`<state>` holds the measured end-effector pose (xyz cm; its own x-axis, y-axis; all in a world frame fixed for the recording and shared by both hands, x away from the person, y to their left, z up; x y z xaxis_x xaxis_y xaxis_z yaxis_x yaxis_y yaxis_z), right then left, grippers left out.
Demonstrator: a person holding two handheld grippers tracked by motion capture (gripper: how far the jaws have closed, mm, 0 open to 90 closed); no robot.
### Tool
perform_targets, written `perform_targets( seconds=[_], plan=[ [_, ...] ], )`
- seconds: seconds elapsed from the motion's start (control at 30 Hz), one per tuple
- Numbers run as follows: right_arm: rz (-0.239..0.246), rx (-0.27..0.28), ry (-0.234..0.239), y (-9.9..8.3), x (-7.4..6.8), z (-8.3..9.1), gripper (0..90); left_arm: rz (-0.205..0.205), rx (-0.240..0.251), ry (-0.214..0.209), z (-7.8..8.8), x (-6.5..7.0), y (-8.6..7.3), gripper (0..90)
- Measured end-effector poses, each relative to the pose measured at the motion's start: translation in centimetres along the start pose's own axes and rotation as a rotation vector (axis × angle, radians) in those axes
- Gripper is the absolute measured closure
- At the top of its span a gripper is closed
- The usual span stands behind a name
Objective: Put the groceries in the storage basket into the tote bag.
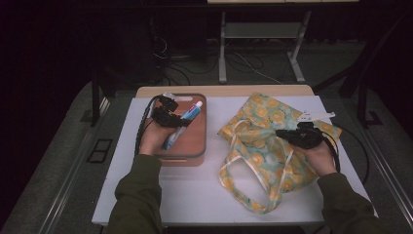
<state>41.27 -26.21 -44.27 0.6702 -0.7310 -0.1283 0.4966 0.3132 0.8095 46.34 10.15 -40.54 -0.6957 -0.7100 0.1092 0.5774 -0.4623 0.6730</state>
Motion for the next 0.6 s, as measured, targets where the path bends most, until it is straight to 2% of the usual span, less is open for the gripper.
perform_targets(
  seconds=[0.3, 0.43, 0.6],
  plan=[
    [0.004, -0.006, -0.004, -0.1, 0.0, -0.1, 89.5, -0.059, 0.012, -0.063, 2.0, 3.9, 1.0, 73.7],
    [0.004, -0.008, -0.005, -0.1, 0.0, -0.2, 89.5, -0.093, 0.027, -0.100, 2.3, 6.5, 1.3, 73.7],
    [0.007, -0.005, -0.004, 0.0, -0.1, -0.2, 89.5, -0.132, 0.035, -0.158, 1.5, 10.5, 1.6, 73.8]
  ],
)
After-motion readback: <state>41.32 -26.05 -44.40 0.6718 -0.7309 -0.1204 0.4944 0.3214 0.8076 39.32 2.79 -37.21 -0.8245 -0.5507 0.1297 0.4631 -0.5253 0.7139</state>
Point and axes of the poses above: each handheld gripper's, and its own axes: z roughly backward along the jaws, y roughly out of its top, x roughly to its right, the point moved 7 cm from there along -z, roughly forward along the jaws, and after that the axes turned 1 degree about y, right-handed, at the moved point
